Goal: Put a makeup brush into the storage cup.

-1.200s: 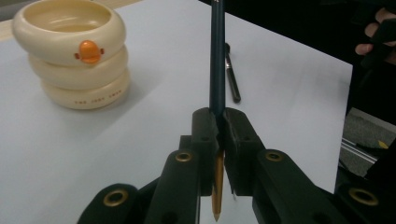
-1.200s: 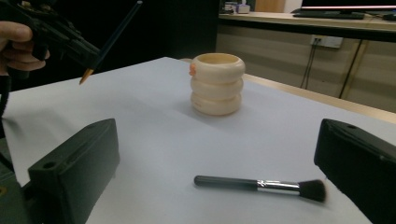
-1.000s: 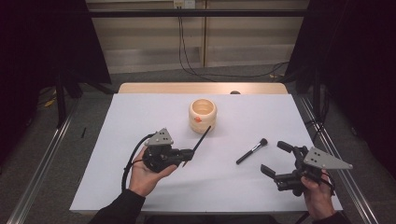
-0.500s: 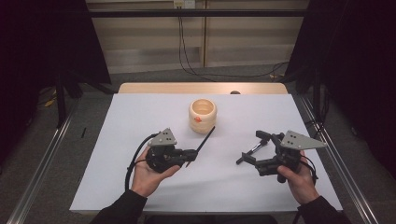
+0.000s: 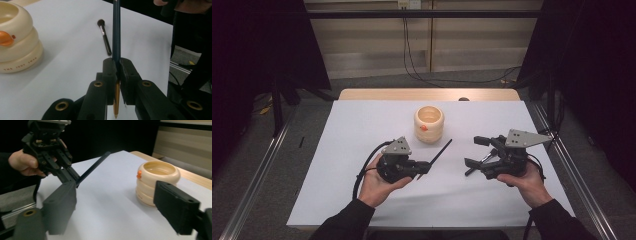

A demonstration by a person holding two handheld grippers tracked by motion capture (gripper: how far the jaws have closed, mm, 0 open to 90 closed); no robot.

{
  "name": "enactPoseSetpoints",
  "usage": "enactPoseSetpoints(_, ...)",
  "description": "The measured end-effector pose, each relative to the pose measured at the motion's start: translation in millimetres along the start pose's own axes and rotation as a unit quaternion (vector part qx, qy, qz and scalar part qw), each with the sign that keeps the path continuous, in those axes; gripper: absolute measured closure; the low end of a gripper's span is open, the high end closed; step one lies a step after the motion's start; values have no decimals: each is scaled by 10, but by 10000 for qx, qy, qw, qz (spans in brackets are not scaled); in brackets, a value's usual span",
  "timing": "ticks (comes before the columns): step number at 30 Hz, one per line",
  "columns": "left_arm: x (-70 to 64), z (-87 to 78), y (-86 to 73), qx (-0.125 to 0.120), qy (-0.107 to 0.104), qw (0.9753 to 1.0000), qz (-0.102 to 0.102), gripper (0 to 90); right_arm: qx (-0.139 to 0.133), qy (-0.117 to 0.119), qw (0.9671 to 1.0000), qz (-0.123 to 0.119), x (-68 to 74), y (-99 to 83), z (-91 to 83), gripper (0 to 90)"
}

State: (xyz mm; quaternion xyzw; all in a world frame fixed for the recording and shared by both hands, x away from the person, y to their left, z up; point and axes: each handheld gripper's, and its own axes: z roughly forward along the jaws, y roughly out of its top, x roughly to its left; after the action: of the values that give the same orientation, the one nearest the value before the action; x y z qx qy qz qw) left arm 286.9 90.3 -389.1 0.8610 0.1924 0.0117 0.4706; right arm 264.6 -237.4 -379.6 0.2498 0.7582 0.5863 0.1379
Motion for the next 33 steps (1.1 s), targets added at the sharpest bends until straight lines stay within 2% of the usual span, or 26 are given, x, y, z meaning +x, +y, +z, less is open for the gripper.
enactPoseSetpoints(2,-4,1,-6,28,54,10000,-8,835,50,41,10000,-36,-9,-8,13,220)
enactPoseSetpoints(5,-1,-15,-4,53,35,10000,-11,835,404,178,9989,150,-37,-31,57,207)
enactPoseSetpoints(6,-13,-27,15,180,59,9998,15,835,452,301,9984,156,-45,-47,59,250)
enactPoseSetpoints(7,-18,-23,18,214,35,9998,33,835,463,352,9981,198,-45,-47,46,274)
enactPoseSetpoints(9,-30,-20,34,441,47,9989,120,835,403,404,9981,217,-51,-37,22,306)
enactPoseSetpoints(12,-43,0,32,489,36,9987,130,835,677,297,9972,60,-53,-12,20,305)
enactPoseSetpoints(14,-47,7,40,640,94,9977,210,835,762,361,9964,-4,-56,-18,39,334)
enactPoseSetpoints(16,-38,17,44,719,56,9970,267,835,993,381,9943,-94,-60,-14,56,364)
enactPoseSetpoints(17,-36,17,51,822,35,9961,323,835,993,381,9943,-94,-60,-14,56,364)
enactPoseSetpoints(18,-49,13,61,1006,44,9940,431,835,1206,407,9918,-71,-64,8,71,365)
enactPoseSetpoints(19,-49,13,61,1006,44,9940,431,835,1279,425,9909,-74,-65,22,78,363)
enactPoseSetpoints(20,-48,4,68,1155,40,9917,564,835,1365,435,9897,-88,-70,35,83,360)
enactPoseSetpoints(21,-48,4,68,1155,40,9917,564,835,1365,435,9897,-88,-70,35,83,360)
enactPoseSetpoints(22,-50,2,68,1157,29,9918,550,835,1449,464,9883,-131,-76,46,90,354)
enactPoseSetpoints(23,-55,4,68,1171,30,9917,528,835,1595,545,9856,-158,-95,61,102,353)
enactPoseSetpoints(24,-48,6,74,1300,0,9899,565,835,1666,613,9839,-197,-105,66,116,353)
enactPoseSetpoints(26,-38,17,74,1367,-17,9890,572,835,1817,710,9805,-235,-114,77,143,356)
enactPoseSetpoints(27,-38,17,74,1367,-17,9890,572,835,1817,710,9805,-235,-114,77,143,356)
enactPoseSetpoints(29,-16,33,73,1547,-65,9858,642,835,1958,783,9771,-281,-114,90,170,362)
enactPoseSetpoints(30,-1,36,73,1634,-33,9843,663,835,1977,740,9770,-299,-112,94,180,362)
enactPoseSetpoints(31,13,39,71,1661,-34,9840,642,835,1977,602,9776,-408,-106,95,186,362)
enactPoseSetpoints(33,28,41,68,1716,-55,9832,623,835,2105,602,9747,-456,-109,91,215,380)
